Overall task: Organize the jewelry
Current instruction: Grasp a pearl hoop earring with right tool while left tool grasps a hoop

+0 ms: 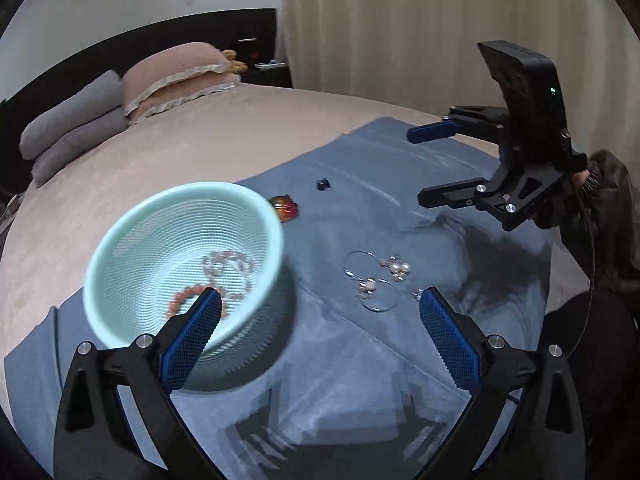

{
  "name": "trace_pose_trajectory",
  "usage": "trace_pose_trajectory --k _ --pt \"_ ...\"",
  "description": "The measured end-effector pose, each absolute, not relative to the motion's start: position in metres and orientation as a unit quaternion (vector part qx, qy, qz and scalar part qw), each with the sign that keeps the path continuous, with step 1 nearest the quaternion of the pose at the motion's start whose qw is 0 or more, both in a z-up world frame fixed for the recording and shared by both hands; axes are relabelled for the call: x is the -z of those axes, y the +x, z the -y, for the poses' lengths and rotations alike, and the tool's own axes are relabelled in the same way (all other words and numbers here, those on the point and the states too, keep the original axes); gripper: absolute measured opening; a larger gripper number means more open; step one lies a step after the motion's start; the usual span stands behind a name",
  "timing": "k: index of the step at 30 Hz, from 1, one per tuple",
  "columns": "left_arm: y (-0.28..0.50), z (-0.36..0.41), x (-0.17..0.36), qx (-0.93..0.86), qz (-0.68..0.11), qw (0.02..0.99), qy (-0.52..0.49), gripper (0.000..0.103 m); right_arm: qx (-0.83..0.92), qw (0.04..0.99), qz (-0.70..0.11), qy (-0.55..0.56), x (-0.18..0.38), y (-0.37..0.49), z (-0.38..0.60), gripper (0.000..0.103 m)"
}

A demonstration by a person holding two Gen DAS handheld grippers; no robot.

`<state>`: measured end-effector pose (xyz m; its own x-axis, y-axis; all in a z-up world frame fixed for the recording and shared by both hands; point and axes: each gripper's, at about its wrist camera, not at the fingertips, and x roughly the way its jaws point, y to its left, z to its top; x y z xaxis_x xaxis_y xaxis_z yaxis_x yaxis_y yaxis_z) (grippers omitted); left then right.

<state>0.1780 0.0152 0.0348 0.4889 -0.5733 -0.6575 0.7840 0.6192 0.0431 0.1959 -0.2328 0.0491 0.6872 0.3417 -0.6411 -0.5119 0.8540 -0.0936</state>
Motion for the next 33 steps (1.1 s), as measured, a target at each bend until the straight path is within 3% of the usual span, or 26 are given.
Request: trace_pose_trajectory --k 2,3,4,7,13,14,15,16,19,21,33 --pt "0.168 0.004 -0.02 0.431 -0.306 0.827 0.194 0.096 -0.239 0.9 -0.339 -0.137 -0.028 0.187 0.241 0.073" --pt "0.166 0.012 -0.011 0.44 -0.308 0.818 0.204 0.093 -0.236 0.895 -0.353 -0.136 -0.017 0.185 0.245 0.06" --pt "0.164 0.022 -0.002 0.447 -0.314 0.81 0.213 0.086 -0.236 0.891 -0.368 -0.127 -0.006 0.186 0.248 0.056" --pt "0.172 0.048 0.024 0.452 -0.342 0.791 0.229 0.082 -0.255 0.882 -0.387 -0.089 0.014 0.188 0.253 0.045" --pt "0.204 0.068 0.048 0.448 -0.382 0.78 0.213 0.079 -0.288 0.868 -0.389 -0.109 0.031 0.2 0.227 0.042" --pt "0.209 0.07 0.05 0.448 -0.385 0.779 0.211 0.079 -0.29 0.865 -0.394 -0.113 0.034 0.204 0.223 0.038" --pt "0.214 0.071 0.052 0.447 -0.388 0.778 0.212 0.077 -0.292 0.861 -0.401 -0.117 0.039 0.207 0.22 0.028" --pt "0.218 0.072 0.055 0.445 -0.394 0.775 0.213 0.07 -0.295 0.858 -0.403 -0.118 0.041 0.207 0.217 0.023" --pt "0.227 0.072 0.061 0.451 -0.403 0.77 0.203 0.06 -0.29 0.862 -0.399 -0.115 0.042 0.207 0.215 0.019" --pt "0.226 0.075 0.061 0.457 -0.405 0.768 0.194 0.048 -0.285 0.864 -0.4 -0.109 0.042 0.205 0.217 0.019" --pt "0.205 0.057 0.036 0.458 -0.393 0.782 0.157 0.048 -0.256 0.892 -0.364 -0.08 0.002 0.177 0.251 0.018"
